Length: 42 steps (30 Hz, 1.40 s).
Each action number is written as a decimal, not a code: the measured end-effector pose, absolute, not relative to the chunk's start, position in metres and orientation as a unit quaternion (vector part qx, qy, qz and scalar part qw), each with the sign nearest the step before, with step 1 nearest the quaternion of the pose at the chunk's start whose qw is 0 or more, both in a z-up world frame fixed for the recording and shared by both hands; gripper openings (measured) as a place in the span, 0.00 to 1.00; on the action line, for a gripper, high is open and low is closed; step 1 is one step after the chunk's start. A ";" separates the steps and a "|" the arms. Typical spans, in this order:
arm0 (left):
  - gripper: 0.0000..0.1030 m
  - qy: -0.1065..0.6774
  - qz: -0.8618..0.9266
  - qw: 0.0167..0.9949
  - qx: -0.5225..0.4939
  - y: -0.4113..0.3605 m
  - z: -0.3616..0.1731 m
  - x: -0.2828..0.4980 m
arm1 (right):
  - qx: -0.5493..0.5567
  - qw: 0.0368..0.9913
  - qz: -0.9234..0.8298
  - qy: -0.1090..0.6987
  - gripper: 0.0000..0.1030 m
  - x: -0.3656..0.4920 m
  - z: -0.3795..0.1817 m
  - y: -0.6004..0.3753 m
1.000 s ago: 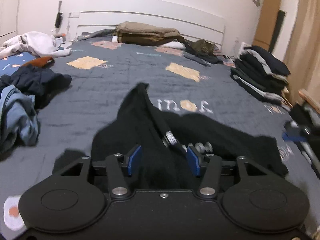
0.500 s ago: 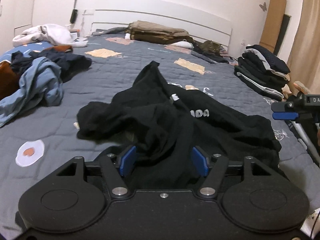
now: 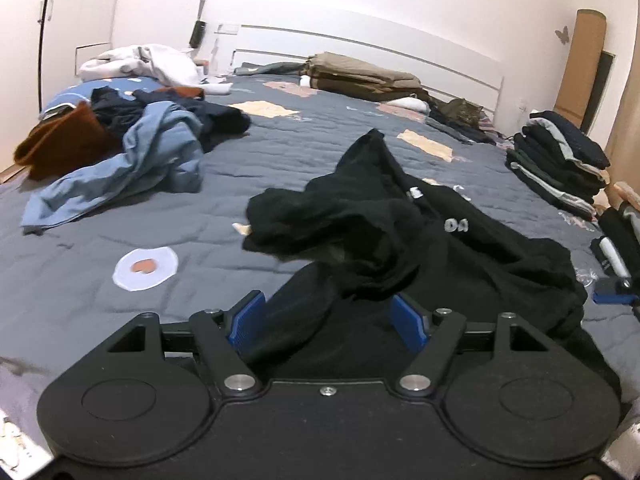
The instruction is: Fold clothes
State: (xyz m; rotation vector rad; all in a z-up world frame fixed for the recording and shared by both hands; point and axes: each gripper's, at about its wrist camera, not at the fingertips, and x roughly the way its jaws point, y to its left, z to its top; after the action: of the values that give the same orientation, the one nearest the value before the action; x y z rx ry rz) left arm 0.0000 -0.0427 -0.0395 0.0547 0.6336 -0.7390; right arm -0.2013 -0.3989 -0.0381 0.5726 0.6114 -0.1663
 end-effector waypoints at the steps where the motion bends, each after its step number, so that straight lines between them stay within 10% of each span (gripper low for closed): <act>1: 0.67 0.304 -0.354 0.884 0.029 -0.040 -0.039 -0.001 | 0.281 0.908 -0.085 0.298 0.49 -0.208 -0.042 -0.397; 42: 0.71 0.376 -0.296 0.878 -0.008 0.031 -0.073 0.022 | 0.366 0.840 -0.209 0.341 0.49 -0.324 -0.101 -0.381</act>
State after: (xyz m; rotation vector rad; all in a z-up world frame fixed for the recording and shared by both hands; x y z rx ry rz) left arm 0.0221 0.0314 -0.0727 -0.0158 0.7845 -0.6170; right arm -0.3240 -0.3813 -0.1006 0.7742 0.7202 -0.4424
